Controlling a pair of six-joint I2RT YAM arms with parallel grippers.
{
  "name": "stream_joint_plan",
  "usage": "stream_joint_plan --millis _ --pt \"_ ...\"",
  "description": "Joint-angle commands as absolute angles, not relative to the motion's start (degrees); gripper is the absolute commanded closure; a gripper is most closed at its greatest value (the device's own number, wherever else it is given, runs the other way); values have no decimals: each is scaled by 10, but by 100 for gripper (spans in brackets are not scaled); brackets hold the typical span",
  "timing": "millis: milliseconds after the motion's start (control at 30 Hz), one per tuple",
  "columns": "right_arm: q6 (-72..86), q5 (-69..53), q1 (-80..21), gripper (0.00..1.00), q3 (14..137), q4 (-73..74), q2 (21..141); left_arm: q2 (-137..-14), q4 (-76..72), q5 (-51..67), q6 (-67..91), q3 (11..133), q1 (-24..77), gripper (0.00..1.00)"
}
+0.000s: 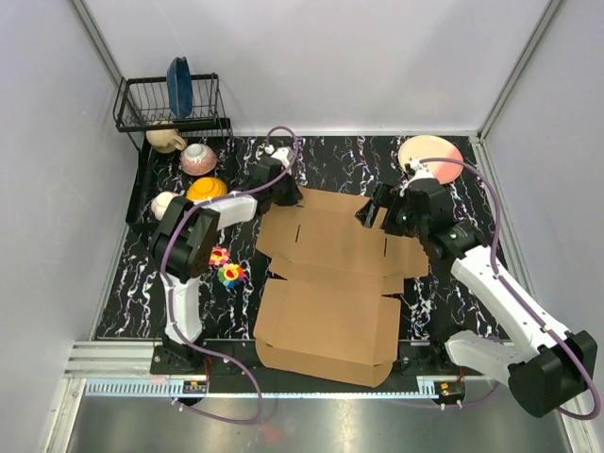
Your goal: Fold the paper box
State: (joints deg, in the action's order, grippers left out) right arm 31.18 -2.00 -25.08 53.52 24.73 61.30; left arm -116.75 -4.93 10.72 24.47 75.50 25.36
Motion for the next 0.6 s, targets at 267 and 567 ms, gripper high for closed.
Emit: stream_joint_plan --millis 267,567 --pt "319 53 -252 12 621 236 657 -1020 -512 -56 153 478 319 96" --pt "214 18 -252 21 714 298 740 -995 -637 -111 117 392 352 96"
